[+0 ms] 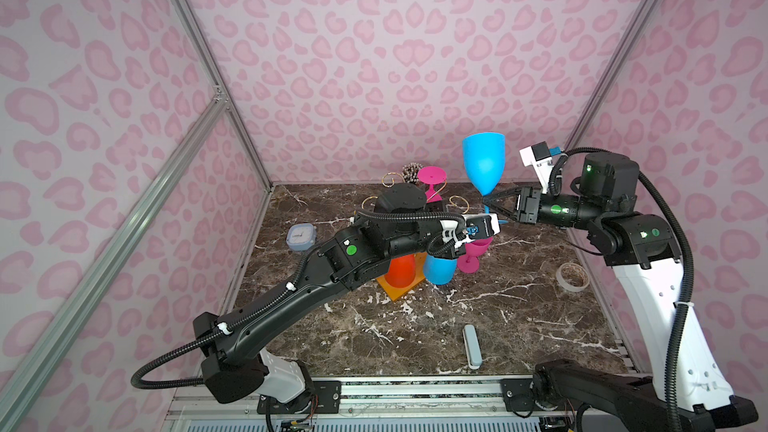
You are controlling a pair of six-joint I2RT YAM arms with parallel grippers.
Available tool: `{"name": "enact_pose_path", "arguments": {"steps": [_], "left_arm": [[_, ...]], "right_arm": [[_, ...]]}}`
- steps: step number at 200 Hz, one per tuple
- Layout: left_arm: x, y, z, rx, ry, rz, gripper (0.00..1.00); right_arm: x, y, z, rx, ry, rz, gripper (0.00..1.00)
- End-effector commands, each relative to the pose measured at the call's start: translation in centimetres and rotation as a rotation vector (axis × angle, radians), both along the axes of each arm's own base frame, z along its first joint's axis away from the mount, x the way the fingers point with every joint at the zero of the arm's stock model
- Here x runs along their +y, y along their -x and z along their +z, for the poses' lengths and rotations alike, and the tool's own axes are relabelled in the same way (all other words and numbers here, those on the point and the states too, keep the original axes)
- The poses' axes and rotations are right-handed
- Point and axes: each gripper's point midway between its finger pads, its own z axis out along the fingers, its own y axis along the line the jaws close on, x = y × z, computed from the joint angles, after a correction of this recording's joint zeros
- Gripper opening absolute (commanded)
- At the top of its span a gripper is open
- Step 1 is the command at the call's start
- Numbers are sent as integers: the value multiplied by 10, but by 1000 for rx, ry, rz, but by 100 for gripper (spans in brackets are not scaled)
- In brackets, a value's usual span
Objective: Take the wine glass off the wine glass rack
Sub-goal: 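Close the right gripper on the blue glass stem beside the left gripper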
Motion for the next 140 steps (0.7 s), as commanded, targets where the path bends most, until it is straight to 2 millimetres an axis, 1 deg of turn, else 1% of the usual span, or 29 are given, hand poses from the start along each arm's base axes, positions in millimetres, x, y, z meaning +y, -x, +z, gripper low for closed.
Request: {"name": "enact_pose_path", "arguments": {"steps": [1, 38, 91, 114, 137, 140], "left_arm": [[-3, -3, 14, -56, 35, 10, 4], [-7, -3, 10, -72, 19, 10, 4], [-11, 0, 11, -84, 17, -1, 4], [-12, -2, 9, -87, 13, 3, 4], [-13, -5, 5, -83, 6, 14, 4], [-13, -5, 5, -80, 6, 14, 4]], "right_arm": [[0, -2, -3, -12, 12, 1, 31], [1, -2, -3, -11, 11, 2, 29], [1, -4, -10, 8, 17, -5, 22], [0, -6, -11, 9, 25, -18, 13], [-1, -7, -12, 8, 27, -27, 0], [-1, -7, -12, 7, 28, -29, 0]]}}
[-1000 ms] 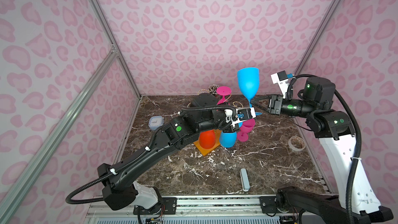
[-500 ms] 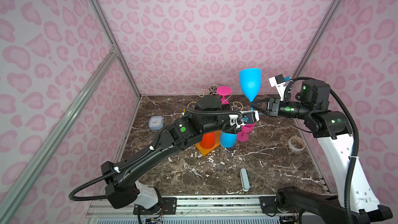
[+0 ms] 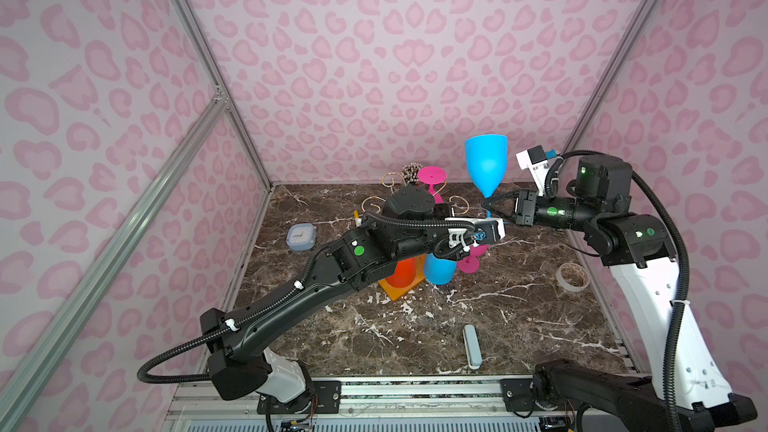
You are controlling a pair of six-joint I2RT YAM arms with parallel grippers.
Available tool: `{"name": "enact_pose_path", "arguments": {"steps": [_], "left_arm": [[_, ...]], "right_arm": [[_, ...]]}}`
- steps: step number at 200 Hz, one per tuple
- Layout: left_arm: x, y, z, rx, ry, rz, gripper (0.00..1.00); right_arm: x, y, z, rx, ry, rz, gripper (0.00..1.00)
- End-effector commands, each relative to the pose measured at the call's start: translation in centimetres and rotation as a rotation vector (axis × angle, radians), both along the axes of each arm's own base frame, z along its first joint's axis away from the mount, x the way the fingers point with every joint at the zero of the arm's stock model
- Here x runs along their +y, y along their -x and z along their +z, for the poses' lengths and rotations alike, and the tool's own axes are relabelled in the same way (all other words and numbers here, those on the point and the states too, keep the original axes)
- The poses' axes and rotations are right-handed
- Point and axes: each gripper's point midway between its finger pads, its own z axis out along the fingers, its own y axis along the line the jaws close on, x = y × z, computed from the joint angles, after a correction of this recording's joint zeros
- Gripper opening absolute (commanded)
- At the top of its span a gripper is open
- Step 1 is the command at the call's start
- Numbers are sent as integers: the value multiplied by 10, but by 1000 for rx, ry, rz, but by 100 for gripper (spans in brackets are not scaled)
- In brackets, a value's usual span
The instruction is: Take the wine glass off the wine glass rack
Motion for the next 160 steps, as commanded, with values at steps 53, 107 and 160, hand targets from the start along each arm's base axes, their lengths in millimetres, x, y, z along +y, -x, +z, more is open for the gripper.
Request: {"name": "enact_pose_path", "arguments": {"steps": [53, 107, 160], "left_arm": [[7, 1, 29, 64, 150, 35, 67], [40, -26, 48, 503, 405, 161, 76], [66, -52, 74, 997, 627, 92, 76]], "right_arm": [[-12, -4, 9, -79, 51, -73, 0], [-80, -25, -8, -252, 421, -363, 0], [-119, -17, -11, -555, 684, -488, 0]]}}
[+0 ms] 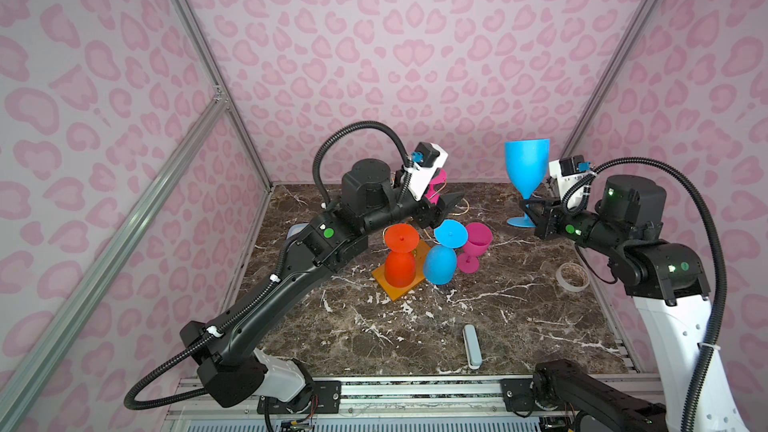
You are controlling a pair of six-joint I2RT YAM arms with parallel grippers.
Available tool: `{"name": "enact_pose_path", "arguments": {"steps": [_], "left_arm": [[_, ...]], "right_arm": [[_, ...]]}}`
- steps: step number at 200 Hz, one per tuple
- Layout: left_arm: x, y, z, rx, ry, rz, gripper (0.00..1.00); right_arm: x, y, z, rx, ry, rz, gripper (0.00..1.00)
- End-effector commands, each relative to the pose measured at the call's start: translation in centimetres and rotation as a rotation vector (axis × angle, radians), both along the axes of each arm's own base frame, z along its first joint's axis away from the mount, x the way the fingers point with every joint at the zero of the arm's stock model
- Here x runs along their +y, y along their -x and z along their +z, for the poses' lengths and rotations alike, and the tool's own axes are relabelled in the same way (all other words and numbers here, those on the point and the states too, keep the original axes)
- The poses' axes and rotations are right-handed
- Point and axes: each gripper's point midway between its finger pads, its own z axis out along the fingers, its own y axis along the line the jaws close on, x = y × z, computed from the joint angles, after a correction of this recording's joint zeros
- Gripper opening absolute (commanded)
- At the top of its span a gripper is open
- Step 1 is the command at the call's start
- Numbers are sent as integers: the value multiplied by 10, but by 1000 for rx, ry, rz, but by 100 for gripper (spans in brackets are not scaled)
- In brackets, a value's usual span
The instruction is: Take the wine glass off the wine glass rack
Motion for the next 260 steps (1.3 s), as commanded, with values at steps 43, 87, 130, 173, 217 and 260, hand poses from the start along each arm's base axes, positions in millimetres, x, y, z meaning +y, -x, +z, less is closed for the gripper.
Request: {"name": "enact_pose_path", "arguments": {"steps": [43, 87, 130, 173, 217, 260], "left_arm": [[-16, -2, 13, 530, 288, -227, 76], [-29, -7, -5, 603, 266, -240, 75], [-41, -4, -20, 620, 225, -251, 73], [-52, 3, -29, 620, 185, -271, 67], [-59, 8, -31, 621, 173, -292, 60], [-64, 12, -33, 625, 159, -311, 51]], "right_arm": [[-25, 0, -10, -224, 382, -18, 0], [-5, 12, -23, -318, 546, 78, 0], [6, 18, -24, -368, 603, 119, 0], [8, 25, -22, -404, 674, 126, 0], [8, 30, -24, -407, 742, 137, 0], [8, 32, -24, -428, 799, 144, 0]]}}
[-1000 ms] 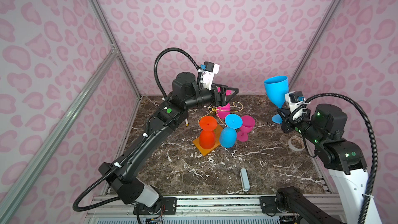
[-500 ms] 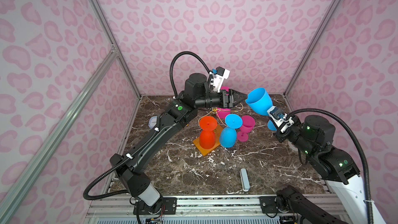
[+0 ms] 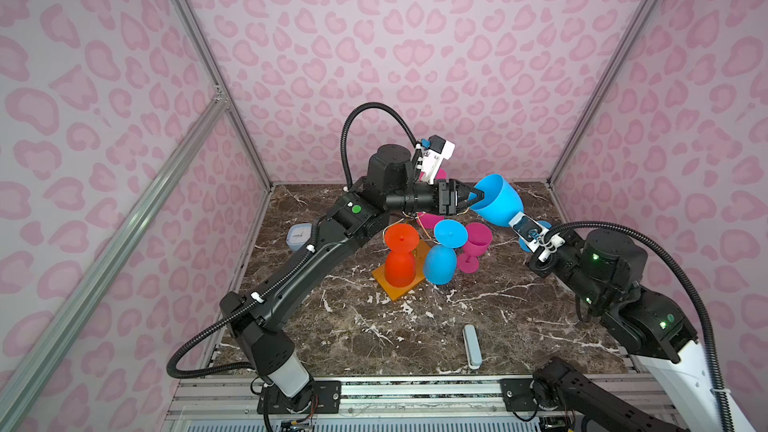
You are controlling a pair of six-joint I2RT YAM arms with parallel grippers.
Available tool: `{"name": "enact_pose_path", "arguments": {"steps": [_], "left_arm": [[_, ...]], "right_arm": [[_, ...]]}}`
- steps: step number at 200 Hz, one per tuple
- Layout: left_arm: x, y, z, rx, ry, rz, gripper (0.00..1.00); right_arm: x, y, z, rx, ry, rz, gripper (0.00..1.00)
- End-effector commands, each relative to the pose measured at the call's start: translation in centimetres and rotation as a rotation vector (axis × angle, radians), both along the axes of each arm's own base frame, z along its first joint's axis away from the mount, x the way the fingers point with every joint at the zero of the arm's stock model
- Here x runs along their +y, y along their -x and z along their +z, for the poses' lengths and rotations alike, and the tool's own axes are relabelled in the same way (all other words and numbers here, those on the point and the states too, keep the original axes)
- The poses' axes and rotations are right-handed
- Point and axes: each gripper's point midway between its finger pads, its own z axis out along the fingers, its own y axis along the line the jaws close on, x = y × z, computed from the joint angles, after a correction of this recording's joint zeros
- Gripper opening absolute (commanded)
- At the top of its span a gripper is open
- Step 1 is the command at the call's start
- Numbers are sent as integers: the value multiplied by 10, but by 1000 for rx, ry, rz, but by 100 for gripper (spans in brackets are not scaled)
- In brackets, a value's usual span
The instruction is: Take the wine glass off the wine glass rack
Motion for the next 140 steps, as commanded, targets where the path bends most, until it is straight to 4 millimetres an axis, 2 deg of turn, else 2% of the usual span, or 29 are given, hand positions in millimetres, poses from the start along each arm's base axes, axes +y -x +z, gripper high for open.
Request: {"name": "enact_pose_path", "arguments": {"steps": [1, 56, 60, 122, 140], "left_arm": [[-4, 5, 7, -28, 15, -26, 50], [-7, 6, 2, -25, 3, -38, 37], [-7, 6, 2, -26, 3, -37, 33], [-9, 6, -3, -12, -6, -43, 4], [-11, 5, -4, -7, -4, -47, 3]], "right_arm": [[-5, -1, 2, -30, 51, -21, 0], [-5, -1, 3, -62, 113, -29, 0], [-5, -1, 3, -62, 116, -28, 0], [-5, 2, 8, -79, 131, -33, 0], [-5, 4, 10, -83, 129, -32, 0]]}}
